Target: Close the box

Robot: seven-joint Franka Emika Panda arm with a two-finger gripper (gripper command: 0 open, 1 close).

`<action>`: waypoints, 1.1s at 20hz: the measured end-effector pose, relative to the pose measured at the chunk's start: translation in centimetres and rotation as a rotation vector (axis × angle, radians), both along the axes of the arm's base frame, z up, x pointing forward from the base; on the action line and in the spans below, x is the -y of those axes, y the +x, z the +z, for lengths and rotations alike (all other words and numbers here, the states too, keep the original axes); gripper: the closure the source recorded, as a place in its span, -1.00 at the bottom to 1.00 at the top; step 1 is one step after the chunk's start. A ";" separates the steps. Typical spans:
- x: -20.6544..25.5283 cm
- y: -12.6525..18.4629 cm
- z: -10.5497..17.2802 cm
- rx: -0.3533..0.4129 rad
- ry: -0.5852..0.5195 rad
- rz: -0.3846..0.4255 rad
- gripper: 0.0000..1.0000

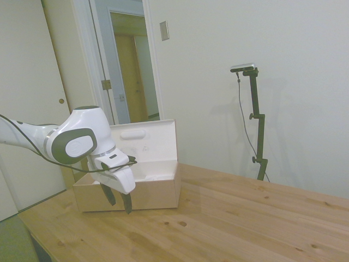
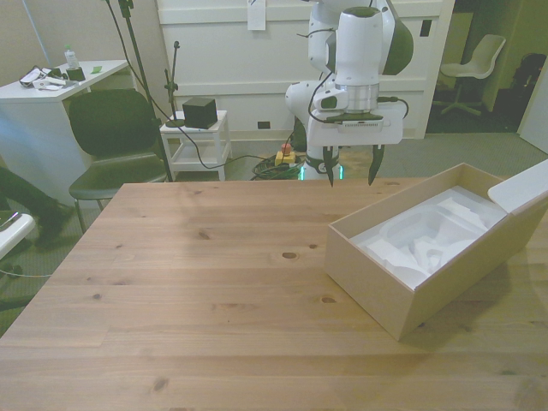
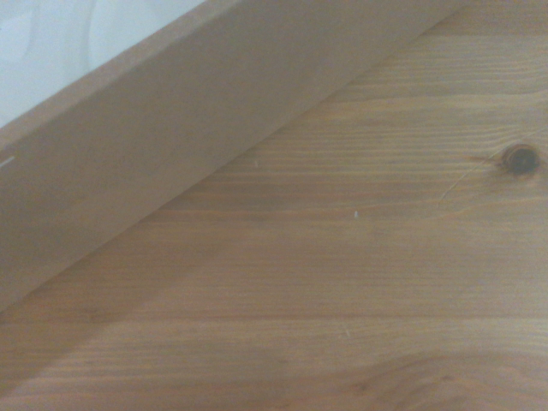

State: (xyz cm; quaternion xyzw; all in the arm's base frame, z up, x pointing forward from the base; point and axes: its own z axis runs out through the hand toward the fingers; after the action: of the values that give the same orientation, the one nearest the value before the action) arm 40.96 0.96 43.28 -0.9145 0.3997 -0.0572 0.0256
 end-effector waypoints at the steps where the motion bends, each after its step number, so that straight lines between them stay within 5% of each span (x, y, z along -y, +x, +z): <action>1: 0.0 0.0 0.0 0.000 -0.001 0.002 -1.00; 6: -1.6 0.1 1.8 0.036 -0.004 0.048 -1.00; 22: -4.9 -3.1 17.5 0.329 -0.007 0.164 -1.00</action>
State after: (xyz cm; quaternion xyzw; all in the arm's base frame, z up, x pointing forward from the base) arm 37.86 5.86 60.76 -0.9224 0.3139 -0.2053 0.0920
